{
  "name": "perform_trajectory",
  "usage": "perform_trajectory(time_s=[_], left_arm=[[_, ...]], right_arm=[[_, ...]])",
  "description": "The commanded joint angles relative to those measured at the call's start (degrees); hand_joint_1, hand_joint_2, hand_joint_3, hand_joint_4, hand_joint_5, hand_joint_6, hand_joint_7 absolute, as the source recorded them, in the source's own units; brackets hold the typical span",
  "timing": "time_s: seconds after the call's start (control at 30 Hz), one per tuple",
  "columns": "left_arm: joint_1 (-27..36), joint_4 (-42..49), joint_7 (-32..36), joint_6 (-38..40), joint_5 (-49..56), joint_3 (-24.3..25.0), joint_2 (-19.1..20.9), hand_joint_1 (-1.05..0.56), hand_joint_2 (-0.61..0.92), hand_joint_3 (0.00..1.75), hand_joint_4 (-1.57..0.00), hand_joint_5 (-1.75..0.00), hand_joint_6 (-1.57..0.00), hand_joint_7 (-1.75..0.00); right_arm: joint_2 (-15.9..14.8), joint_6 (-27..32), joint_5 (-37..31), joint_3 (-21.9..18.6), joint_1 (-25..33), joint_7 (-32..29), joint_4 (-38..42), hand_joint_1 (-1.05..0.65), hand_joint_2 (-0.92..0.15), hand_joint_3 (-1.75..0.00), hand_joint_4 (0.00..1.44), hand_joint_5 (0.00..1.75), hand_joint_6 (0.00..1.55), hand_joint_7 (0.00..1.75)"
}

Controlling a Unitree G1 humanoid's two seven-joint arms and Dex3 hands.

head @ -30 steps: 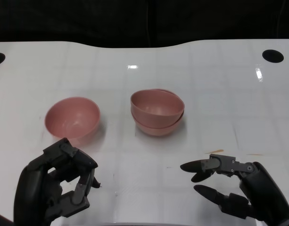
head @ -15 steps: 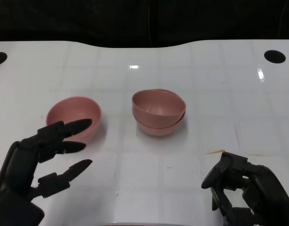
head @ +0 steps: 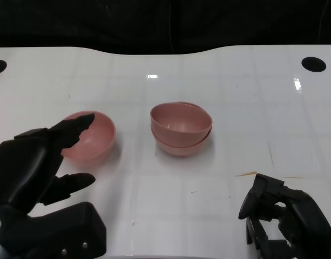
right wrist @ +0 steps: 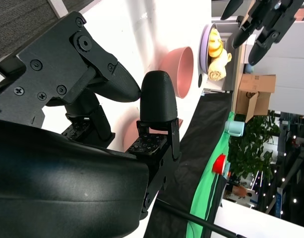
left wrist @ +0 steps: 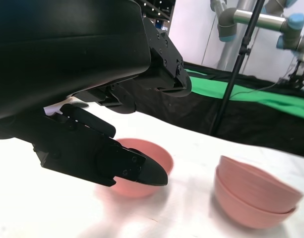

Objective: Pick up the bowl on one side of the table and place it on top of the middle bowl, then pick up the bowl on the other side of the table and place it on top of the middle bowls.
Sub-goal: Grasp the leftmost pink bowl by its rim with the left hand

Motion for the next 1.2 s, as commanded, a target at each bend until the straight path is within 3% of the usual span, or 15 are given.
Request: perform_trajectory(time_s=[0.03, 0.23, 0.37, 0.53, 0.73, 1.0, 1.2], left_arm=[[-2.8, 1.6, -0.9, 3.6, 3.6, -2.1, 0.9, -0.55, 0.92, 0.05, -0.48, -0.06, -0.40, 0.00], [-8.9, 5.5, -3.9, 12.2, 10.8, -7.7, 0.0, -0.52, 0.87, 0.01, -0.49, -0.05, -0.40, 0.00], [-15.0, 14.7, -2.5, 14.4, 12.8, -11.5, -0.5, -0.54, 0.87, 0.00, -0.58, -0.08, -0.42, -0.01], [-15.9, 15.9, -1.8, 15.4, 12.2, -12.7, 0.1, -0.55, 0.87, 0.00, -0.59, -0.08, -0.43, -0.01], [-25.9, 32.8, -5.2, 19.6, 15.0, -19.4, -0.5, -0.55, 0.92, 0.01, -0.67, -0.10, -0.42, -0.01], [-33.1, 51.1, -1.9, 18.4, 11.5, -24.2, -2.8, -0.53, 0.92, 0.01, -0.69, -0.07, -0.46, -0.01], [-34.6, 54.3, -0.4, 18.0, 9.6, -25.8, -2.7, -0.52, 0.92, 0.03, -0.72, -0.08, -0.47, -0.01]], right_arm=[[0.0, 0.1, -0.3, -0.7, -0.1, 0.3, -0.2, -0.19, -0.38, -1.44, 0.89, 1.75, 0.72, 1.74], [0.4, 0.2, -0.5, -1.0, -0.1, 0.6, -0.2, -0.18, -0.39, -1.45, 0.89, 1.75, 0.71, 1.73], [0.6, -0.4, -0.9, -1.4, -0.3, 0.6, 0.0, -0.18, -0.39, -1.45, 0.89, 1.75, 0.71, 1.72], [0.8, -0.3, -1.1, -1.6, -0.3, 0.9, -0.1, -0.18, -0.39, -1.45, 0.89, 1.75, 0.72, 1.71], [1.2, -0.2, -1.5, -1.5, 0.2, 1.0, -0.4, -0.17, -0.39, -1.44, 0.89, 1.75, 0.72, 1.68], [1.6, 0.5, -1.7, -1.5, 0.6, 0.8, -1.3, -0.17, -0.40, -1.41, 0.88, 1.75, 0.72, 1.67], [1.7, 0.7, -1.9, -1.5, 0.7, 0.7, -1.5, -0.18, -0.40, -1.41, 0.88, 1.75, 0.73, 1.66]])
